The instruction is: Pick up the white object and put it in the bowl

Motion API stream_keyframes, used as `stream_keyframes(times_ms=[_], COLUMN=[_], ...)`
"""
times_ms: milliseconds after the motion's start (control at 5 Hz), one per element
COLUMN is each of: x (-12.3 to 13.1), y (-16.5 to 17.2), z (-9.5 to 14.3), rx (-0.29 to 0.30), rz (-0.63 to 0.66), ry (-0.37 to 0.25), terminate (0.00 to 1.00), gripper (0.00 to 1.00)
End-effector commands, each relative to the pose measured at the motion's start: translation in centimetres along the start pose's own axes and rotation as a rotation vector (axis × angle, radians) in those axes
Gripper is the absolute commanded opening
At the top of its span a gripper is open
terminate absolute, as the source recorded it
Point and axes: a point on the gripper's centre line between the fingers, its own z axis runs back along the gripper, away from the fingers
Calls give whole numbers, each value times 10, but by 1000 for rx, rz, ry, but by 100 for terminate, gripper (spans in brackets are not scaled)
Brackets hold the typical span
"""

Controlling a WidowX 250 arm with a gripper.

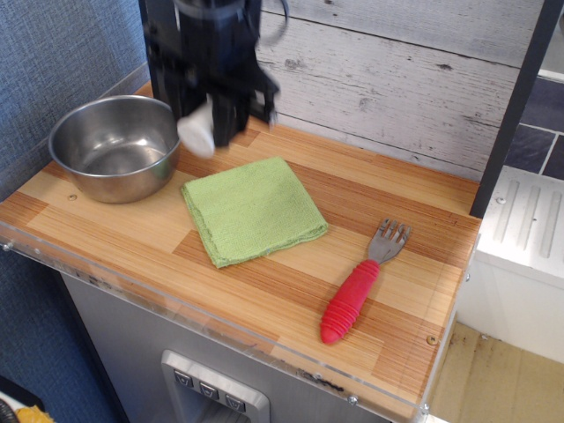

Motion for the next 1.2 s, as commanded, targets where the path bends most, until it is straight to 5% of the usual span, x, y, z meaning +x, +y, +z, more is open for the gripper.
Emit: stream_keyframes(times_ms=[0,600,1000], x=[26,3,-5], y=[72,85,105], z=[-6,-55,-75], rx=[38,60,73], rz=[166,215,278], ry=[-3,100,93], terminate=[0,0,0], gripper=[0,0,0])
